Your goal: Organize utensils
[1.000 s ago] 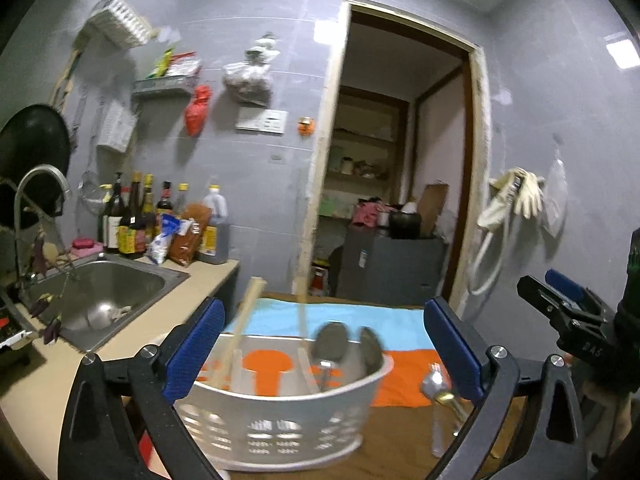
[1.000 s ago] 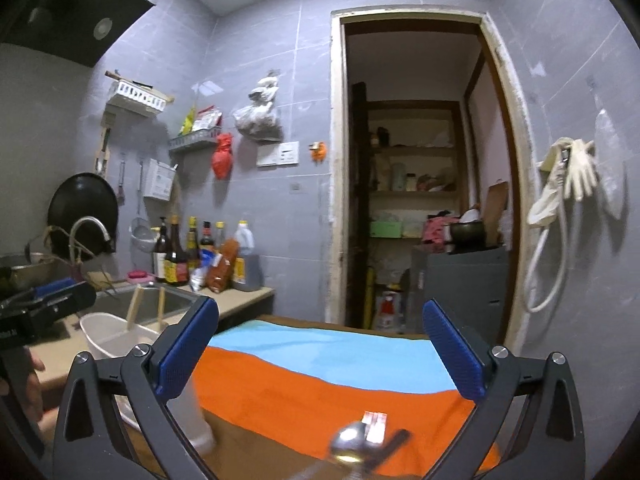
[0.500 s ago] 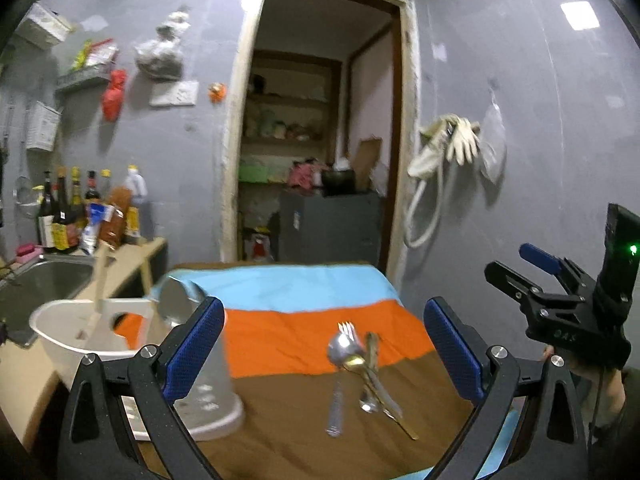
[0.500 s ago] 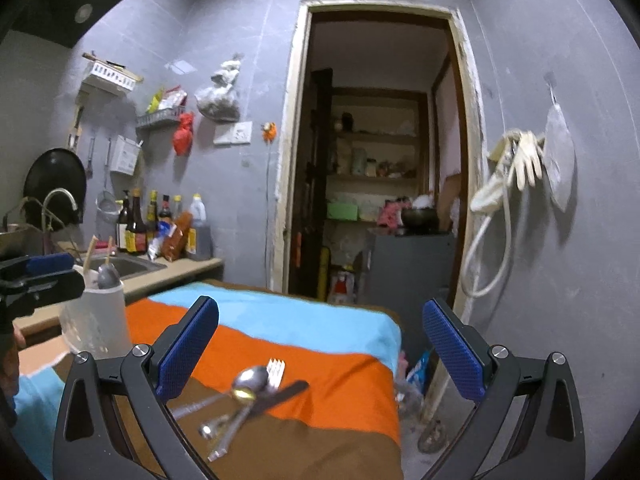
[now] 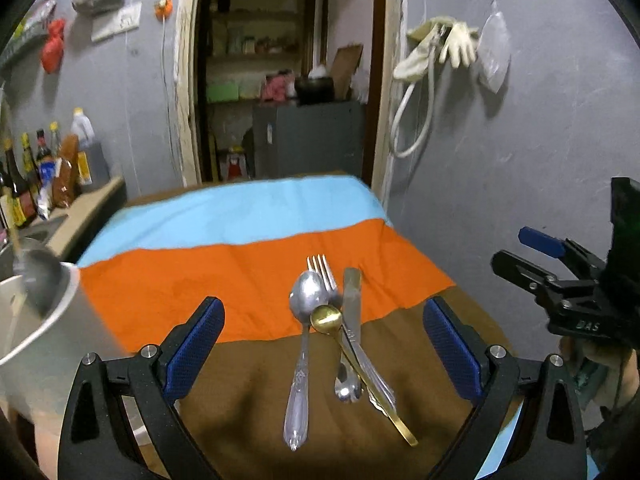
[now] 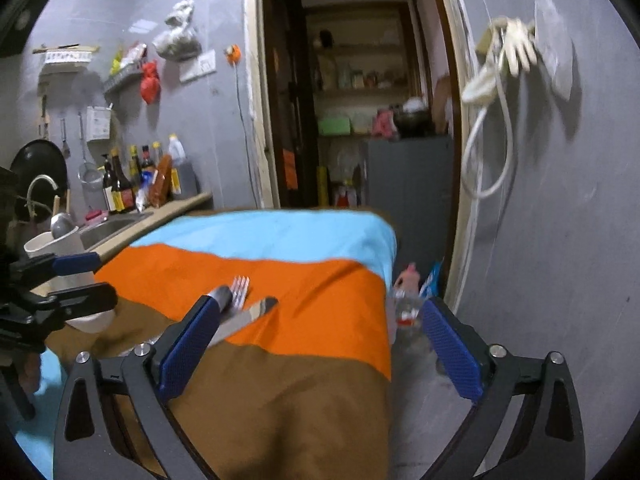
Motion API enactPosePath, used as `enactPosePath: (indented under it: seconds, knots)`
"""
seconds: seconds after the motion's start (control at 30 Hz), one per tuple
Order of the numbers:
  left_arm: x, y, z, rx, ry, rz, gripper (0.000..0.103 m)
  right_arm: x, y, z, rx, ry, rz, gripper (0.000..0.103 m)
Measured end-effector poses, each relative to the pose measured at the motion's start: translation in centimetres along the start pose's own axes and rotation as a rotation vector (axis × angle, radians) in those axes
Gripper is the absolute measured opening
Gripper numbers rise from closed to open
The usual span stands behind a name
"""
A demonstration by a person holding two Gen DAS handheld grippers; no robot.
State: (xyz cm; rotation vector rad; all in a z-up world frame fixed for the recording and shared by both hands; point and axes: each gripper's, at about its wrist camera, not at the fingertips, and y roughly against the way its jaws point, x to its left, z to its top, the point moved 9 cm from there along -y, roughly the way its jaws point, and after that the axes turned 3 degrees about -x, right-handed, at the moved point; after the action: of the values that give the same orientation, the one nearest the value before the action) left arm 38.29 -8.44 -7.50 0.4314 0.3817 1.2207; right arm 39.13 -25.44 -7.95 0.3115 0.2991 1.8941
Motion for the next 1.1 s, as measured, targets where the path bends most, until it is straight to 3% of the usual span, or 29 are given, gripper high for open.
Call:
enactPosePath:
  seconds: [0.1, 0.23, 0.43, 0.67, 0.8, 0.9, 0.97, 1.1]
  knots:
    - [0.5, -2.2, -0.4, 0.055, 0.012, -0.001, 0.089, -0.7, -1.4, -1.0, 0.067, -0.024, 0.023, 0.088]
    - [1.7, -5.2, -1.1, 0.137, 0.057, -0.014, 0.067, -0.7, -3.3, -1.7, 0.152, -0.060, 0.085, 0.069]
    - [4.2, -8.1, -1.4, 0.210, 0.206, -0.070, 0.052, 0.4, -5.9, -2.3, 0.252, -0.071, 0.154, 0.057]
    - [5.8, -9.9, -1.5, 0.275, 0.276, -0.132, 0.050, 1.4, -7.8, -3.0, 0.302, -0.068, 0.170, 0.054]
    - [6.3, -10.1, -1.3, 0.281, 0.294, -0.167, 0.048, 1.8, -8.6, -3.2, 0.331, -0.064, 0.181, 0.048]
    - [6.9, -10.2, -1.4, 0.289, 0.296, -0.168, 0.033, 1.7, -9.0, -3.3, 0.349, -0.079, 0.191, 0.045]
    - [7.0, -10.2, -1.5, 0.300, 0.306, -0.193, 0.017, 1.7, -9.3, -3.4, 0.359, -0.092, 0.192, 0.045]
    - [6.4, -10.3, -1.5, 0.306, 0.310, -0.208, 0.008, 1.5, -9.9, -3.8, 0.387, -0.117, 0.192, 0.045]
